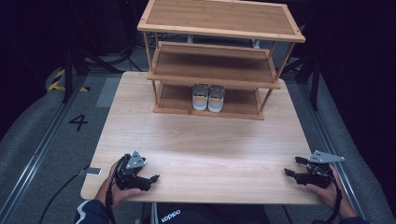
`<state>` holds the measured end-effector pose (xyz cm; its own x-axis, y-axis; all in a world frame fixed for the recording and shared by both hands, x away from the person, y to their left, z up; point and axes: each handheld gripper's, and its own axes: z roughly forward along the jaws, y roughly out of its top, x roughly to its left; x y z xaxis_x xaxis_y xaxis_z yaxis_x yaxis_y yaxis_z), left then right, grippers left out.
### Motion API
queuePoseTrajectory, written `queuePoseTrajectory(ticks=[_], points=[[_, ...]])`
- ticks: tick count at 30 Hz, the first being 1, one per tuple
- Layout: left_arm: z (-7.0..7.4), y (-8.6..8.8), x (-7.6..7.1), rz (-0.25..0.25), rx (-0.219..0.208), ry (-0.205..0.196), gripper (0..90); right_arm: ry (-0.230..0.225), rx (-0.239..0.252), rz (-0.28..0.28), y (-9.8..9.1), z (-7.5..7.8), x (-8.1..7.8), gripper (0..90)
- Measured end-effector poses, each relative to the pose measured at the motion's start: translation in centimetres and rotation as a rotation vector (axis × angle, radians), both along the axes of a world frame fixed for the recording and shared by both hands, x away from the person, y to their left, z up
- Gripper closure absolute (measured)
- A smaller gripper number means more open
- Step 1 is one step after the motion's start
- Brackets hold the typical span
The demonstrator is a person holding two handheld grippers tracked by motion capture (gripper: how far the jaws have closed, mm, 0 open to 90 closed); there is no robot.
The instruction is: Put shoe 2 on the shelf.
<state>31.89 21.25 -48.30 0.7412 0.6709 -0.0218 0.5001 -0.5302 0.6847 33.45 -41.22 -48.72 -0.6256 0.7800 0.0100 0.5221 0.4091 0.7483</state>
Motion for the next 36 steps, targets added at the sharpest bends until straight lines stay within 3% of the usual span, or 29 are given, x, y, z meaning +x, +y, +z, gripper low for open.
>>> queuePoseTrajectory(ticks=[36], points=[[0.04,-0.01,0.1,0.007,0.005,-0.002,14.7,-0.002,0.0,-0.011,0.0,-0.01,0.0,24.4]])
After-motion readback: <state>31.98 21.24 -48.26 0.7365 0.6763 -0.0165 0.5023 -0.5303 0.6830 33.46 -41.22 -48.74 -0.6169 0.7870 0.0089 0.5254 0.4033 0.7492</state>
